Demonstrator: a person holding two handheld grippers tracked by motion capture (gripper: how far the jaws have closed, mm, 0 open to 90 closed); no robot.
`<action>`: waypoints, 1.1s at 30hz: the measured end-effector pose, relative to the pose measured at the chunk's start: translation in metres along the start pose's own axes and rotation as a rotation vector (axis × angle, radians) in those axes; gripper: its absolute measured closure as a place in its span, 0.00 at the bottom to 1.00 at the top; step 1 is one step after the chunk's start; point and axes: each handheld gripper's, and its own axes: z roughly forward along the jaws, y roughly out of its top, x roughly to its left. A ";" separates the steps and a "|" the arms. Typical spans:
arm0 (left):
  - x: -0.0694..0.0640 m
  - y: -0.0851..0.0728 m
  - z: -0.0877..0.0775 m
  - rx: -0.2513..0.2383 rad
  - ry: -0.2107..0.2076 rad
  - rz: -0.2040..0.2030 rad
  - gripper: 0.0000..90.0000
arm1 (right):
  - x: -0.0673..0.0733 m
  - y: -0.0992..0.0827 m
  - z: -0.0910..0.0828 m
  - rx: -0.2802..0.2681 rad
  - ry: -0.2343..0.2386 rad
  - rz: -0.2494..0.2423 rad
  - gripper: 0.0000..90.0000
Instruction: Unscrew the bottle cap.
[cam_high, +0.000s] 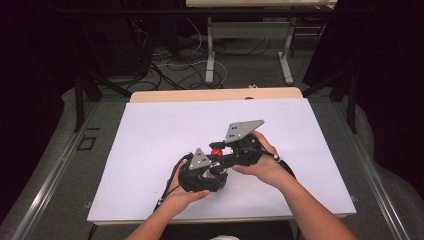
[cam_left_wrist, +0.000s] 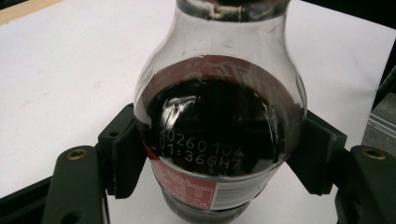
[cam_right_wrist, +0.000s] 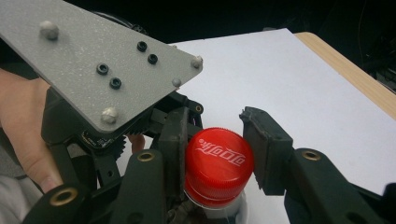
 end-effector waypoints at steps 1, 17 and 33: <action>0.000 0.000 0.000 0.000 0.001 0.003 0.33 | 0.000 0.000 0.000 -0.001 0.001 -0.003 0.68; 0.001 -0.001 0.002 -0.004 0.005 -0.012 0.33 | 0.019 -0.004 -0.002 -0.009 -0.118 0.004 0.57; 0.002 -0.001 0.001 0.007 0.000 -0.004 0.33 | -0.003 0.003 -0.004 -0.029 0.001 0.006 0.68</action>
